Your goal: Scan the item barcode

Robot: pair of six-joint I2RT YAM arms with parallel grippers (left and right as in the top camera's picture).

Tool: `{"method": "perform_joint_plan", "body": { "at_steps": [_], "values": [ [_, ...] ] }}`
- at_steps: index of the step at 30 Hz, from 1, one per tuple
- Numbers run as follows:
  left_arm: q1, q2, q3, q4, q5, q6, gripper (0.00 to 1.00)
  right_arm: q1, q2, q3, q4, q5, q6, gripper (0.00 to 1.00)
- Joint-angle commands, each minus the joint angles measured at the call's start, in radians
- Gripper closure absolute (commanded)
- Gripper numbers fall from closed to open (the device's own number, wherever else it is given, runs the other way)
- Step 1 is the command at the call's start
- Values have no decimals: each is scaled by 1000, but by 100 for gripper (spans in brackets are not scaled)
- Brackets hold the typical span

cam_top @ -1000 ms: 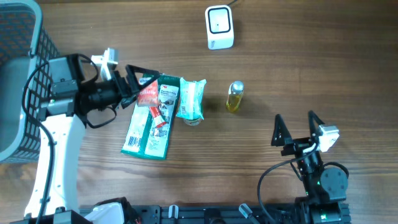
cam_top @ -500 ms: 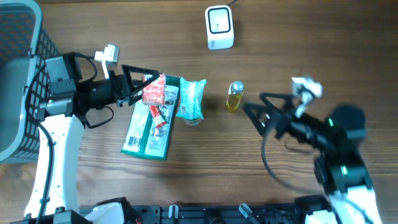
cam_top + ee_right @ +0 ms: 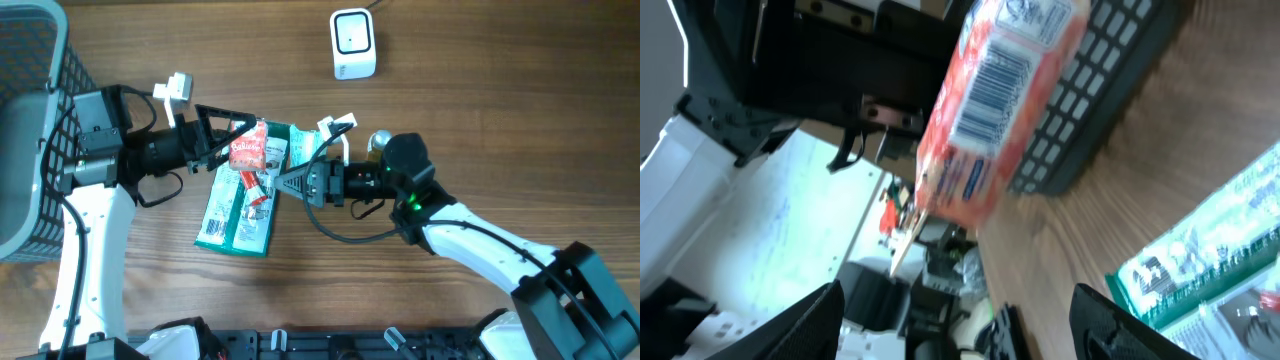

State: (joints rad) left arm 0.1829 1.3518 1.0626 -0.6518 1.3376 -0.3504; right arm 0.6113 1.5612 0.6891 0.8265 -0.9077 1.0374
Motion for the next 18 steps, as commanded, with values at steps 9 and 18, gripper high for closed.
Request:
{"method": "perform_joint_plan", "body": {
  "at_steps": [9, 18],
  "values": [
    [-47, -8, 12, -105, 23, 6, 0, 44, 19, 10, 64, 183, -13, 34],
    [-92, -8, 12, -96, -5, 6, 0, 81, 19, 10, 63, 214, 11, 60]
  ]
}}
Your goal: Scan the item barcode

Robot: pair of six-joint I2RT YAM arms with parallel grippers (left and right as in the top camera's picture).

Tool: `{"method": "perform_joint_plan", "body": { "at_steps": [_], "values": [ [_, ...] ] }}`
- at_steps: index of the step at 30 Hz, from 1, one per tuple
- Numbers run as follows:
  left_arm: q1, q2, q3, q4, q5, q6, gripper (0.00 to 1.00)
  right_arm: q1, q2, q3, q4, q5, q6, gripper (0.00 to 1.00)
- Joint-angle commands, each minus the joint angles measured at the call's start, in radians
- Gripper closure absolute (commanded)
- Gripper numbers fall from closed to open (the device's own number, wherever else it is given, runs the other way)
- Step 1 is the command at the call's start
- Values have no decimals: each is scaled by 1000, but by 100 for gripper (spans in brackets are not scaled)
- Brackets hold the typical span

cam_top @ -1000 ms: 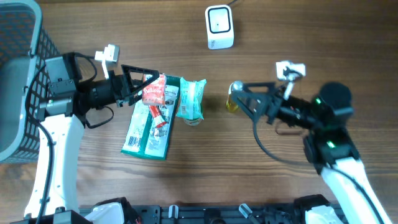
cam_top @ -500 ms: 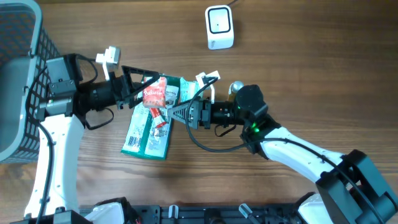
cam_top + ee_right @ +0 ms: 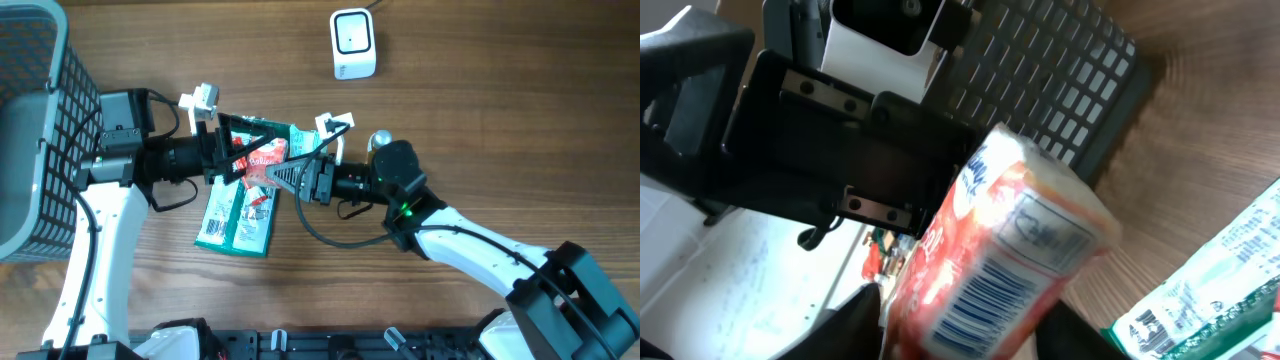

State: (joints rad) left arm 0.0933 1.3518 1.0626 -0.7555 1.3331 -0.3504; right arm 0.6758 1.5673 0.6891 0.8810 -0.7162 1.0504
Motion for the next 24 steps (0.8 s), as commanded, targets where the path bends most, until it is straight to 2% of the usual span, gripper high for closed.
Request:
{"method": "perform_joint_plan", "body": {
  "at_steps": [1, 4, 5, 10, 14, 16, 18, 20, 23, 24],
  "values": [
    [-3, -8, 12, 23, -14, 6, 0, 19, 13, 10, 7, 22, -4, 66],
    [2, -8, 12, 67, -145, 6, 0, 19, 13, 10, -26, 44, -9, 80],
    [5, -8, 12, 75, -198, 5, 0, 19, 13, 10, -40, 52, -23, 82],
    [51, -8, 12, 90, -589, 5, 0, 88, 13, 11, -166, 177, -142, 82],
    [90, -8, 12, 69, -777, 5, 0, 160, 13, 64, -346, 288, -283, 77],
    [95, -8, 12, 38, -919, 5, 0, 192, 14, 158, -535, 367, -396, 78],
    [95, -7, 12, -1, -1060, 5, 0, 209, 41, 335, -785, 478, -524, 78],
    [95, -7, 11, -31, -1155, 5, 0, 209, 111, 509, -942, 509, -616, 77],
    [95, -7, 11, -54, -1223, 4, 0, 215, 265, 699, -1085, 506, -685, 77],
    [95, -7, 11, -54, -1244, 4, 0, 219, 296, 710, -1089, 507, -685, 77]
  ]
}}
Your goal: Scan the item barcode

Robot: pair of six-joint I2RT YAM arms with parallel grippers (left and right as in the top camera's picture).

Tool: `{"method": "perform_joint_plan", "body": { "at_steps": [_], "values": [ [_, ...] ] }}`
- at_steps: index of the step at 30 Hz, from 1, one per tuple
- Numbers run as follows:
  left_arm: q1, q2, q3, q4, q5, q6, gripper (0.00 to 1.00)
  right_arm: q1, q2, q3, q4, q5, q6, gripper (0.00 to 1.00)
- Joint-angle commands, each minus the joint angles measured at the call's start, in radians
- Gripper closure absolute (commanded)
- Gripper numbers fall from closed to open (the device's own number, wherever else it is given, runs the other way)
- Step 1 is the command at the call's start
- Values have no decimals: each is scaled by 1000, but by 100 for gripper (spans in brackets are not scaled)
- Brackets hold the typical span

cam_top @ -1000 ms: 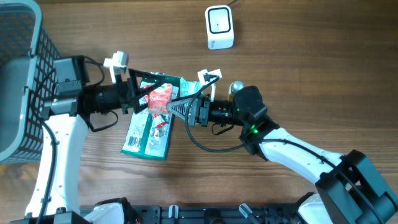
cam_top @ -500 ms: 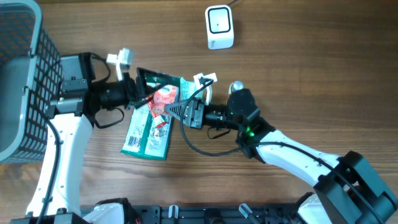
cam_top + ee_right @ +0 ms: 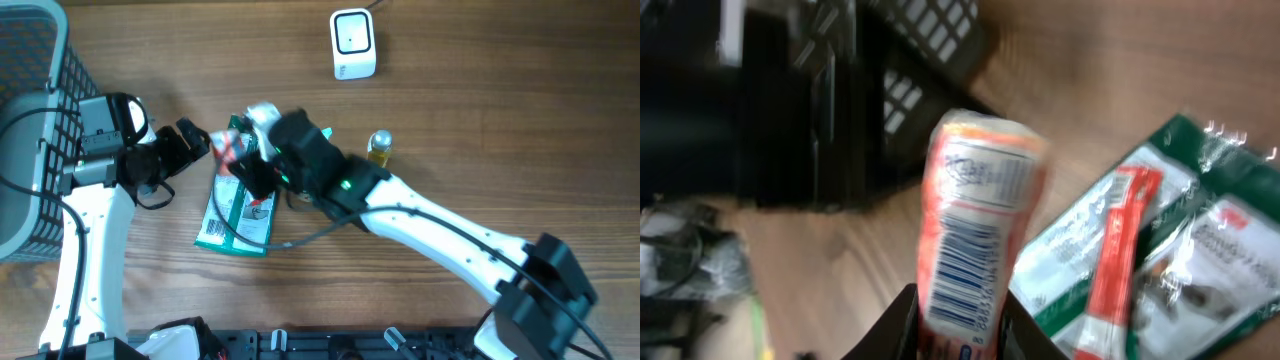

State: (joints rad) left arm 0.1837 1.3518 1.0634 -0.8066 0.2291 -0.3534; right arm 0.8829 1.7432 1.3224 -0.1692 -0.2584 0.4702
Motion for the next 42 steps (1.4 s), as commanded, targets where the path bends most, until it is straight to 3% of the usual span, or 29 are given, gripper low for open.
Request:
{"method": "perform_joint_plan", "body": {
  "at_steps": [1, 3, 6, 8, 10, 14, 19, 22, 23, 27, 29, 32, 35, 42],
  "values": [
    [5, -7, 10, -3, -166, 7, 0, 13, 145, 77, -37, 49, -105, 77],
    [5, -7, 10, -3, -210, 4, 0, 16, 195, 77, -42, 48, -103, 64],
    [5, 3, 10, 3, -212, 0, 0, 18, 213, 77, -60, 48, -121, 25],
    [5, 21, 10, 2, -212, 0, 0, 17, 209, 80, -64, 48, -138, 17],
    [3, 35, 8, 2, -212, 1, 0, 16, 203, 103, -96, 48, -159, 16],
    [3, 45, 4, 21, -212, 1, 0, 5, 167, 304, -358, 61, -235, 16],
    [3, 45, 4, 39, -212, 1, 0, -122, 132, 601, -752, 89, -234, 14],
    [3, 45, 4, 39, -212, 1, 0, -256, 128, 654, -966, 113, -232, 9],
    [3, 45, 4, 39, -212, 1, 0, -302, 128, 654, -1018, 113, -232, 2],
    [3, 45, 4, 39, -212, 1, 0, -463, 129, 654, -1160, 101, -235, 0],
    [3, 45, 4, 39, -212, 1, 0, -506, 129, 654, -1196, 105, -233, 1],
    [3, 45, 4, 39, -212, 1, 0, -548, 129, 647, -1254, 103, -144, 14],
    [3, 45, 4, 39, -212, 1, 0, -549, 129, 603, -1271, 102, -79, 15],
    [3, 45, 4, 39, -212, 1, 0, -541, 131, 431, -1181, 101, -74, 17]
  ]
}}
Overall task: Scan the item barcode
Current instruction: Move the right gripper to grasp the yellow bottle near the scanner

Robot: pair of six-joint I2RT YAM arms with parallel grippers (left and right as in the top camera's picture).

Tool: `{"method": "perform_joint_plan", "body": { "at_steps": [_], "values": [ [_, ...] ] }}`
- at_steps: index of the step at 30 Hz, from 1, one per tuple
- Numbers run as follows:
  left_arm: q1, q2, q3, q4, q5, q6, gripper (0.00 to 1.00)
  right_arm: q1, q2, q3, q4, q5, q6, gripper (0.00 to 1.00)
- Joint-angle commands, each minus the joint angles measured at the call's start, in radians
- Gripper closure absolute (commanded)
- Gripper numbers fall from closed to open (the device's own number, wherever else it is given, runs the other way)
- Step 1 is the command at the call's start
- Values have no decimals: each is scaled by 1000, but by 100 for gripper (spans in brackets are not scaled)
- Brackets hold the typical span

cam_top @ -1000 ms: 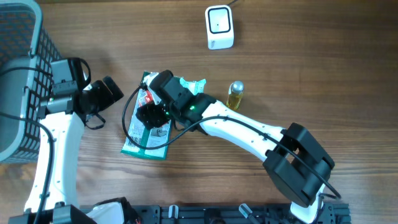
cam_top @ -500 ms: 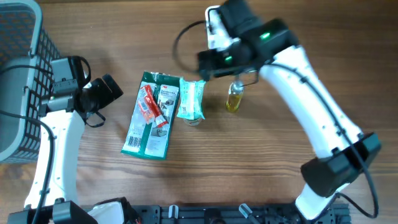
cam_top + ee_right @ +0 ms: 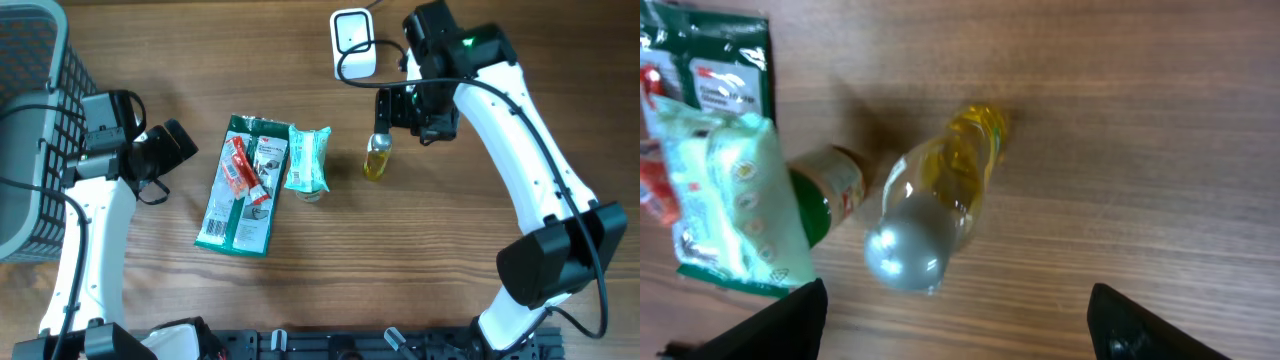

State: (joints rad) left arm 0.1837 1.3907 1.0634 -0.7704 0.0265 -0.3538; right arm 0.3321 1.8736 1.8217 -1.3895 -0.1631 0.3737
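The white barcode scanner [image 3: 352, 42] stands at the far edge of the table. My right gripper [image 3: 400, 108] hangs just right of it, pointing down over a yellow bottle with a silver cap [image 3: 930, 205]. In the right wrist view the gripper [image 3: 965, 322] is open, its fingers [image 3: 790, 322] wide apart and holding nothing. A red-and-white packet [image 3: 237, 165] lies on the green packs [image 3: 238, 205]. My left gripper [image 3: 168, 145] sits left of the packs, too foreshortened to read.
A light green wipes pack [image 3: 307, 160] lies beside the green packs, with a green-lidded jar [image 3: 825, 195] at its lower end. A dark mesh basket [image 3: 30, 60] fills the far left. Bare wood lies to the right of the bottle.
My right gripper held the red packet over the green packs; now it is open and empty above the yellow bottle by the scanner. A red packet lies on the green packs. The left gripper has drawn back slightly.
My left gripper held the red packet up, with the open right gripper facing it. Then both grippers were at the packet. Then the right gripper alone held it, barcode showing, with the left drawn back. Now the right is empty near the scanner.
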Motion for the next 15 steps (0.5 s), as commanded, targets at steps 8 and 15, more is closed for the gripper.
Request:
{"method": "perform_joint_plan", "body": {
  "at_steps": [8, 15],
  "values": [
    [3, 6, 4, 3, -10, 2, 0, 51, 1, -129, 124, 42, 72, 17],
    [3, 6, 4, 3, -10, 2, 0, 78, 15, -129, 151, 96, 129, 18]
  ]
}}
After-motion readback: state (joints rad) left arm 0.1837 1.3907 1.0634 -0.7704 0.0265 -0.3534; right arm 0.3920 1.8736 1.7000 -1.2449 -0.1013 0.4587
